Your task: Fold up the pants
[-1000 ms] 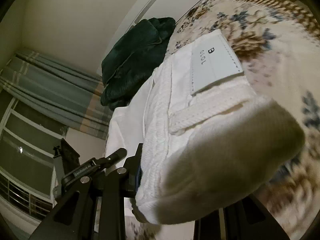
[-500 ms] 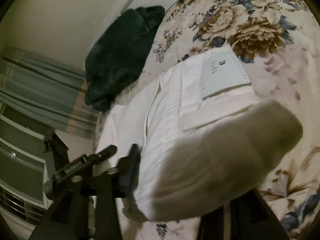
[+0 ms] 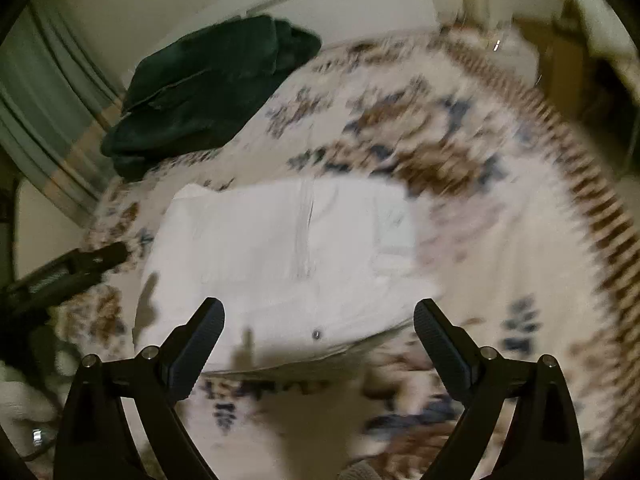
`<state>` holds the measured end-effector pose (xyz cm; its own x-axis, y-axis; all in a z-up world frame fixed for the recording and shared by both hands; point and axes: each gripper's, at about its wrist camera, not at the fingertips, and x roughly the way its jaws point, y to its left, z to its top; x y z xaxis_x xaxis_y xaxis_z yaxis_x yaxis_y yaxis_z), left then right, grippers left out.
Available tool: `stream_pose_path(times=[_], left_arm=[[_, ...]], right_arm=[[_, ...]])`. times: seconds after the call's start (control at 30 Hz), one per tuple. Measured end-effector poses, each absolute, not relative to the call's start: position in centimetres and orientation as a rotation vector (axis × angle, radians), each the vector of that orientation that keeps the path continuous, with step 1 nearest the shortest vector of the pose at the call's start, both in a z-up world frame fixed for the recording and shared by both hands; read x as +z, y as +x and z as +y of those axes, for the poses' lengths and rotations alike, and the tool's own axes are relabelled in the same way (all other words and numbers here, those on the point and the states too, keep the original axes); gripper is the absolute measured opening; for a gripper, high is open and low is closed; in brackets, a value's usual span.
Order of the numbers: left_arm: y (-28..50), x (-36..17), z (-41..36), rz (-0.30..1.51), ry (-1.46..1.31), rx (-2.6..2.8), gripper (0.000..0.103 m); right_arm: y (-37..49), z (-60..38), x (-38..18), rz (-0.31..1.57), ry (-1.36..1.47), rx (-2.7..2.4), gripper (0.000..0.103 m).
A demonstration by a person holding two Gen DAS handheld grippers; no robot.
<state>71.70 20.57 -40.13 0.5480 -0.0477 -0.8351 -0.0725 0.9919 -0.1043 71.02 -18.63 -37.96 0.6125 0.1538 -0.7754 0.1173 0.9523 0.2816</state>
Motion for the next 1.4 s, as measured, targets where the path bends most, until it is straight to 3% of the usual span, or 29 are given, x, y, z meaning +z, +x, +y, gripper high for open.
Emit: stream_pose_path(times=[0.3,0.9,1.1,1.4], left_arm=[[60.4,-28.7,17.8,0.887,-0.103,0.086,0.087],[35.0,-7.4,14.4,0.759,-0.07,0.091,0.087],[29.8,-4.2,14.6,0.734,-0.048,0.062,0.087],[24.6,-3.0,14.2,0.737,-0.001,0.046,0.087]], right_arm=[[61.5,-18.1,-24.3,0.727,0.131,-0.141,0.099],[29.0,-15.7,3.5,0.566,0.067,-0.094,0.102],[19.6,-14.1,9.3,0.515,0.054,-0.116,0.102],[11.0,-12.3,13.5,0.486,0.047,-0.139,0.102]])
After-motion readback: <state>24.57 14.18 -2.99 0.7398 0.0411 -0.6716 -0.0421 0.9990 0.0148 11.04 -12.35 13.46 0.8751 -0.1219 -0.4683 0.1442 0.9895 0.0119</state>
